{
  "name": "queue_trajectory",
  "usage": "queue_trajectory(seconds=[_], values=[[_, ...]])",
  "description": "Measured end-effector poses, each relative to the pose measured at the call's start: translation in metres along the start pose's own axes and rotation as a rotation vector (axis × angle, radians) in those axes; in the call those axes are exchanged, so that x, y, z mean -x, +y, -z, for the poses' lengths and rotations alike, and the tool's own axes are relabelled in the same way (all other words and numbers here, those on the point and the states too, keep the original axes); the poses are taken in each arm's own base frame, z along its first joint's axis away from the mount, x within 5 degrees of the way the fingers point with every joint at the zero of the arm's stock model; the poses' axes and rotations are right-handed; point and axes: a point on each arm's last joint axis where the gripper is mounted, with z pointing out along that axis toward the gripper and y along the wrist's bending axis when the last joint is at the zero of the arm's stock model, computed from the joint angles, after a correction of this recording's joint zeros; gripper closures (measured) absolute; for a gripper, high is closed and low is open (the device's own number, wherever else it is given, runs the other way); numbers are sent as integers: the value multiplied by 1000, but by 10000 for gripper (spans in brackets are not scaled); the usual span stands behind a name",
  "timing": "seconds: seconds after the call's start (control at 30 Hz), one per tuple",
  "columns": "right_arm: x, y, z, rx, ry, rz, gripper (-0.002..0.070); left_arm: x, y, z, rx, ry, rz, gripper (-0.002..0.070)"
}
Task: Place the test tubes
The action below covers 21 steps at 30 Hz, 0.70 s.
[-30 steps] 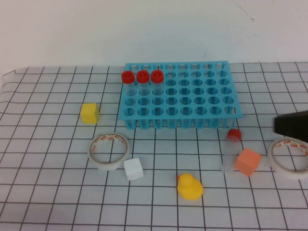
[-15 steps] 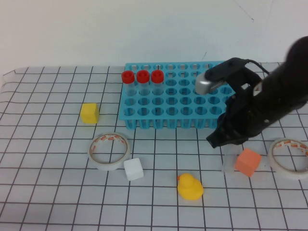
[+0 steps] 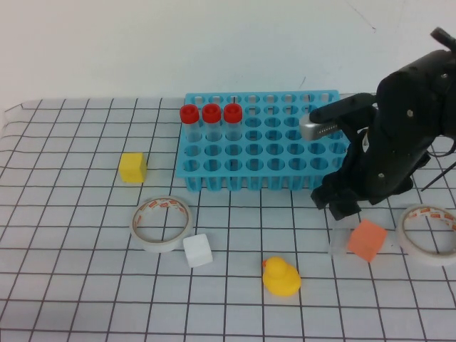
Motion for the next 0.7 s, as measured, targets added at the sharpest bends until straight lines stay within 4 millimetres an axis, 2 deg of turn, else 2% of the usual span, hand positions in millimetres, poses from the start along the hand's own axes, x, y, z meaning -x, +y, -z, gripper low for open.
queue_trajectory(seconds=[0.13,0.47,0.7], values=[[3,-1,-9,-24,-8,-3,203,0,0,0,-3,2,3,676],[3,3,-47,-22,58,-75,201,-1,0,0,-2,8,2,676],[7,9,-51,44,25,-102,204,-1,0,0,-3,9,5,676]])
